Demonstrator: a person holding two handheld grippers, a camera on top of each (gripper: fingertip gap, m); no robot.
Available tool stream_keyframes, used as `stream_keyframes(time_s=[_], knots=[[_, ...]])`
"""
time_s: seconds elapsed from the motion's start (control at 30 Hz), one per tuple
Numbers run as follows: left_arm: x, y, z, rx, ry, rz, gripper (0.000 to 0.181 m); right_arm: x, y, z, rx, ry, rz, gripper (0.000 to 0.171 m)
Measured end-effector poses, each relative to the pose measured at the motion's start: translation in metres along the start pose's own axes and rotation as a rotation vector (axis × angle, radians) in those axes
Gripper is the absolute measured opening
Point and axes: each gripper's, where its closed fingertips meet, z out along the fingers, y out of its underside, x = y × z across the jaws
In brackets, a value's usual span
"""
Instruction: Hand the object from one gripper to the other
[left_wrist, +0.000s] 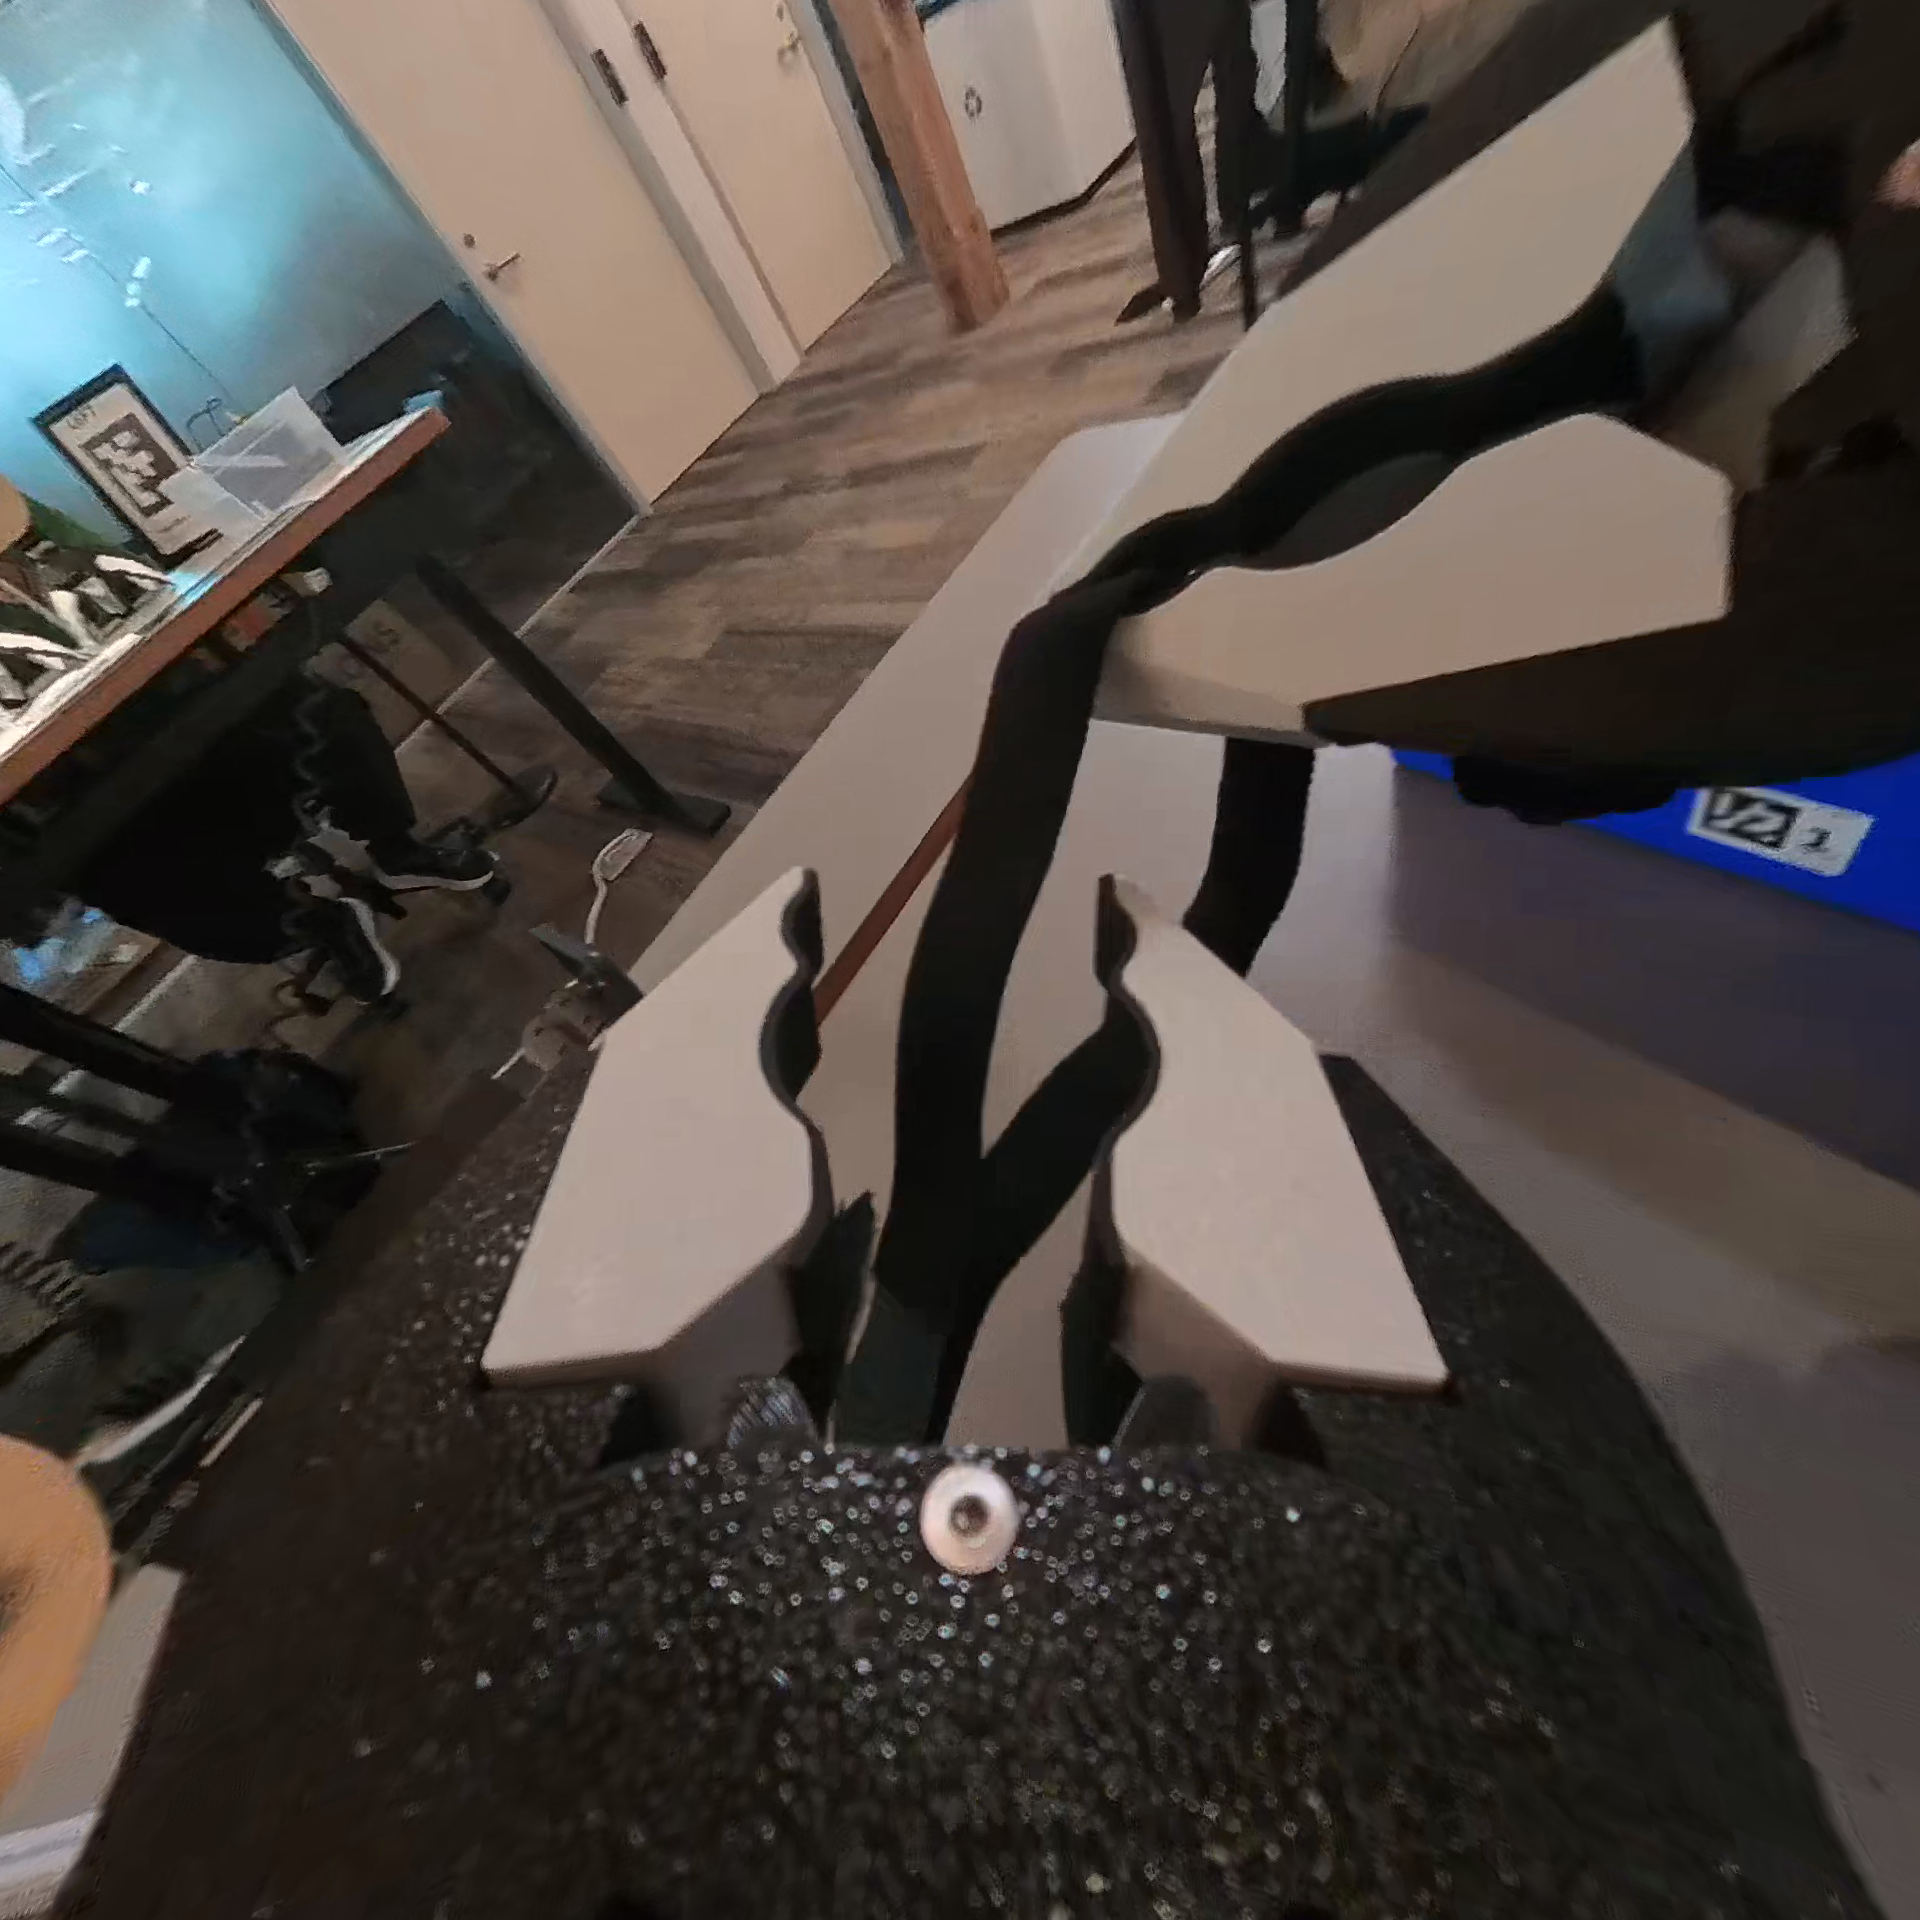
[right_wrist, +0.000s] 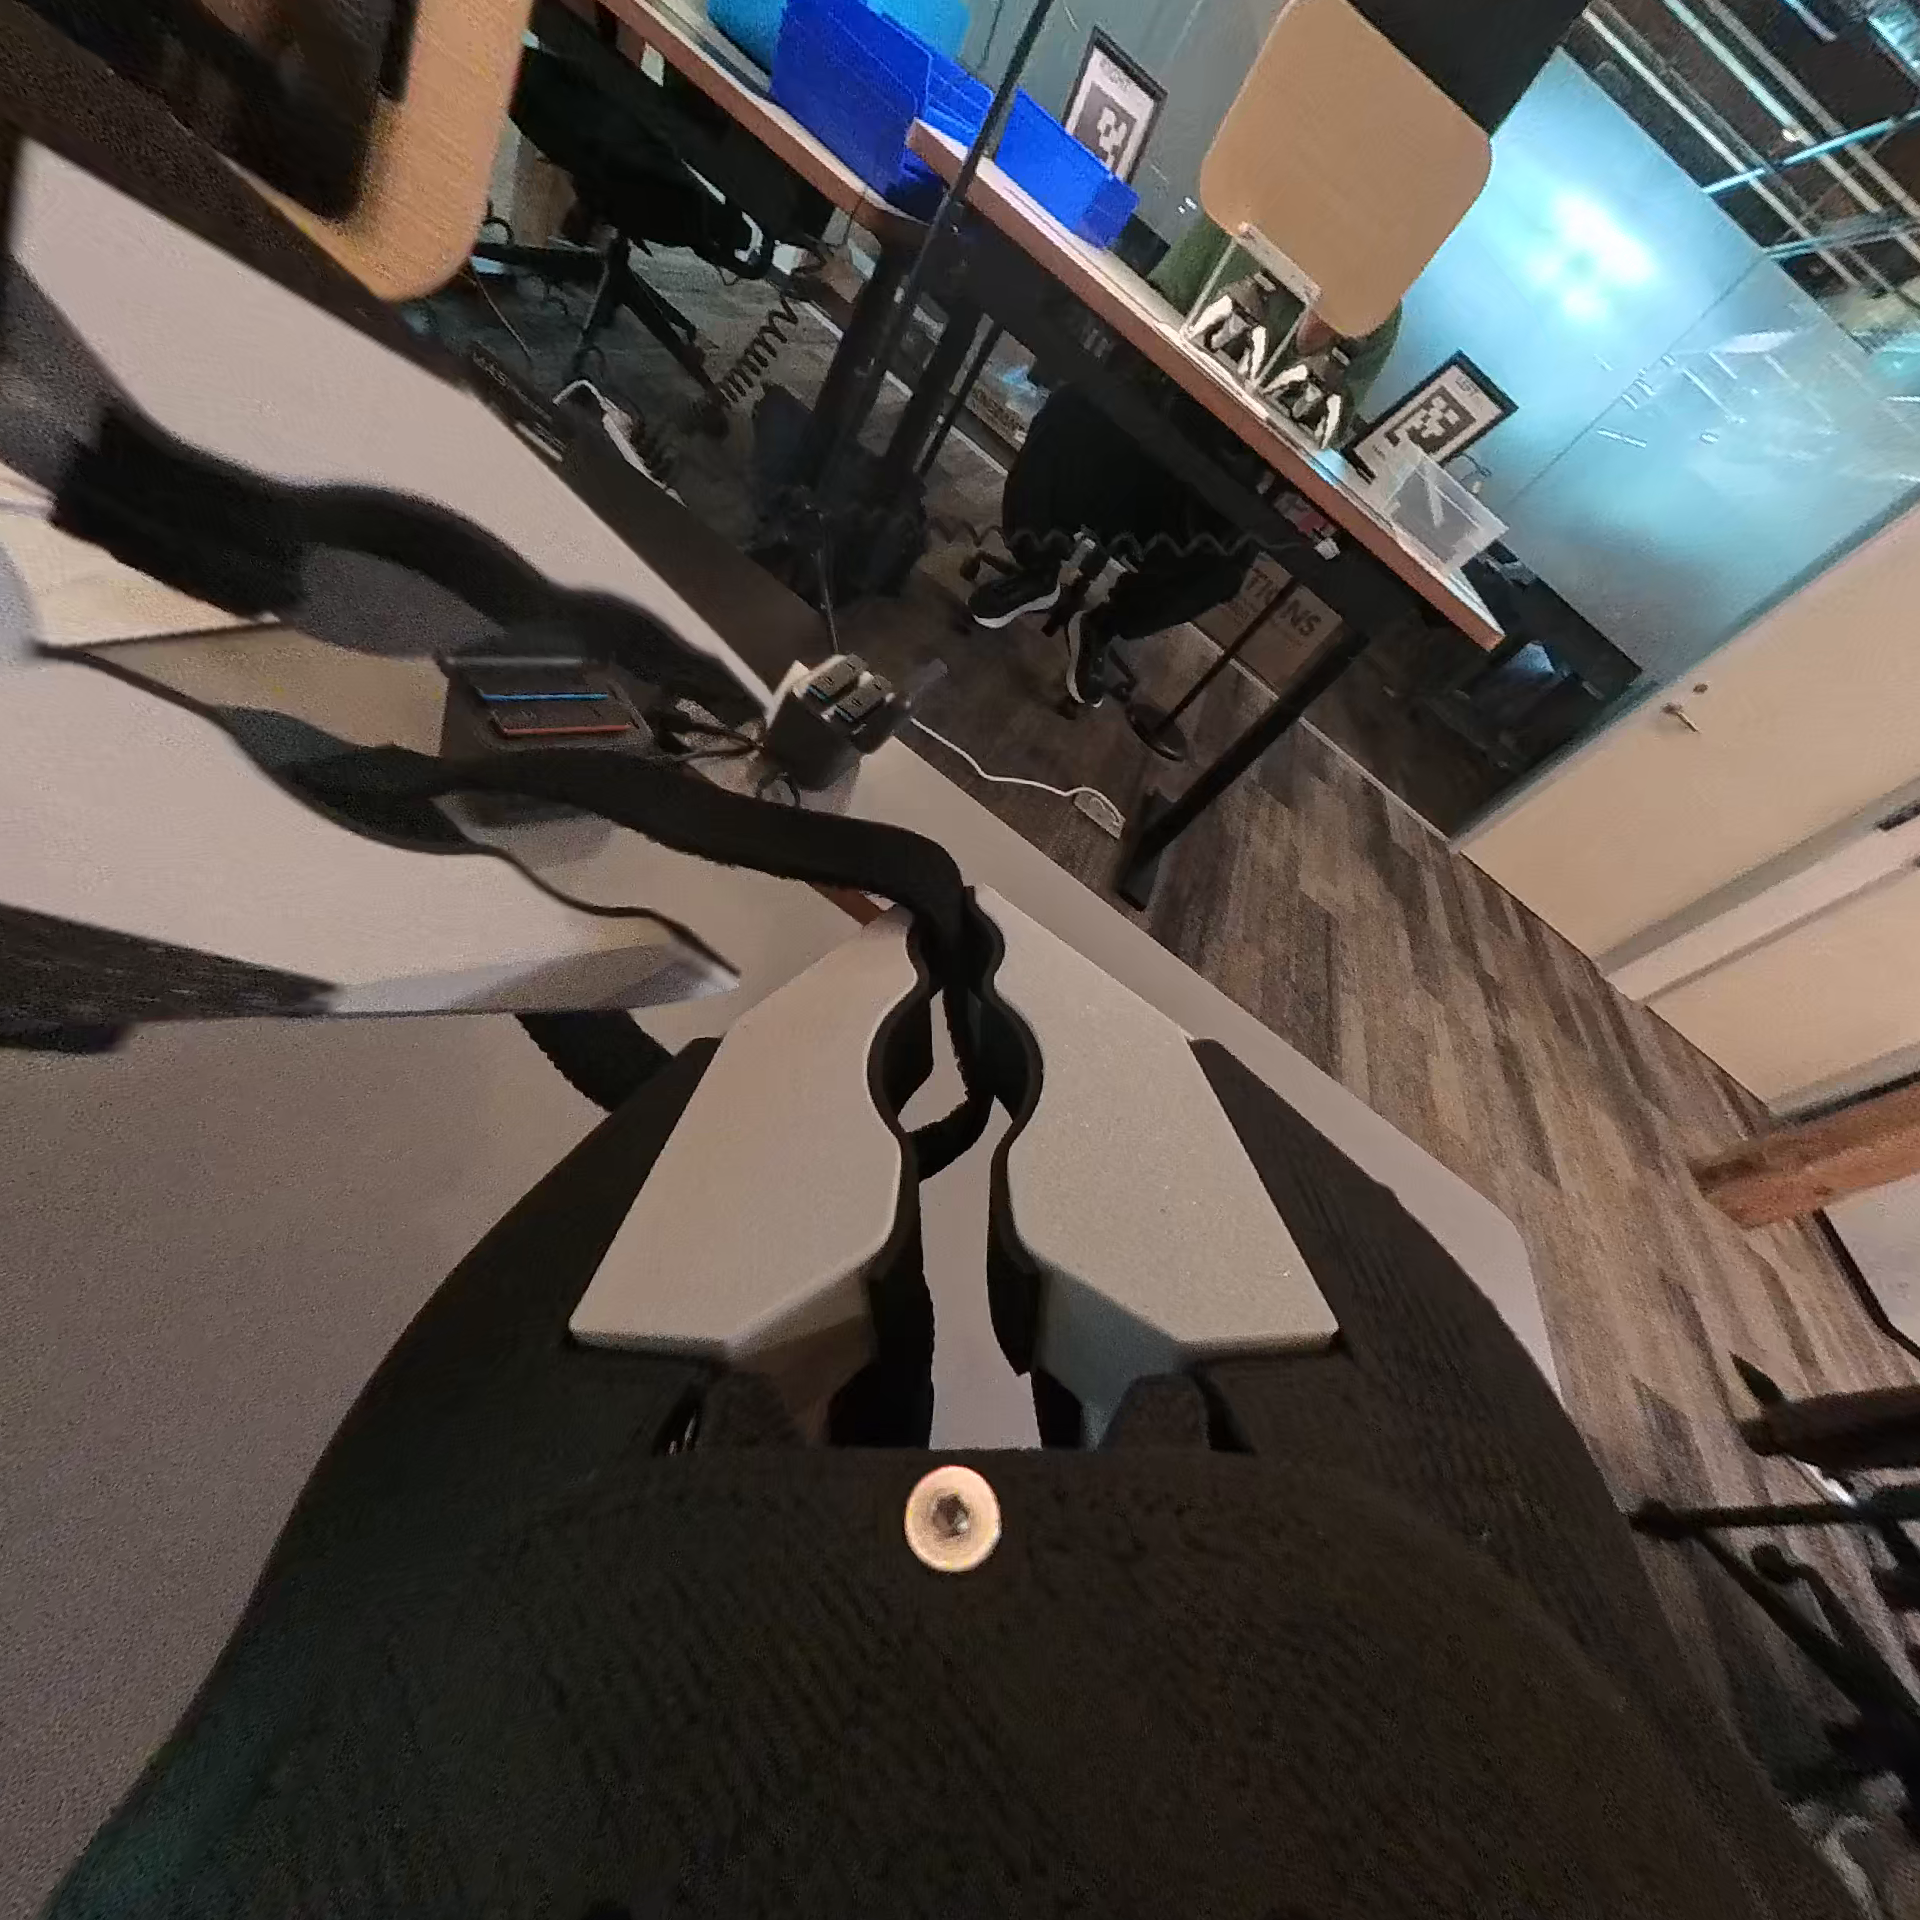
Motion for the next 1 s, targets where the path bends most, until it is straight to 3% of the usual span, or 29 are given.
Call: stream_keyframes(time_s=[0.17,0.23,0.3,0.37,0.5,0.63,0.77,1.0], knots=[[-0.002,0.001,0.006,-0.008,-0.075,0.065,0.009,-0.011,-0.008,-0.001,0.039,-0.059,0.015,0.000],[-0.007,-0.002,0.004,0.003,-0.108,0.075,0.000,-0.016,-0.013,-0.003,0.073,-0.094,0.032,0.000],[-0.006,-0.002,0.003,0.007,-0.084,0.064,0.000,-0.018,-0.023,-0.008,0.142,-0.127,0.072,0.006],[-0.009,-0.005,0.000,0.042,-0.064,0.002,0.000,-0.024,-0.036,-0.018,0.226,-0.211,0.113,0.028],[-0.014,-0.024,-0.017,0.234,0.069,-0.209,0.000,-0.032,-0.068,-0.049,0.440,-0.457,0.322,0.055],[-0.021,-0.048,-0.046,0.496,0.311,-0.510,0.000,-0.039,-0.079,-0.074,0.555,-0.686,0.441,0.056],[-0.040,-0.061,-0.073,0.729,0.469,-0.756,0.000,-0.060,-0.069,-0.072,0.497,-0.806,0.404,0.050],[-0.038,-0.074,-0.093,0.870,0.669,-0.852,0.000,-0.095,-0.050,-0.046,0.321,-0.839,0.310,0.049]])
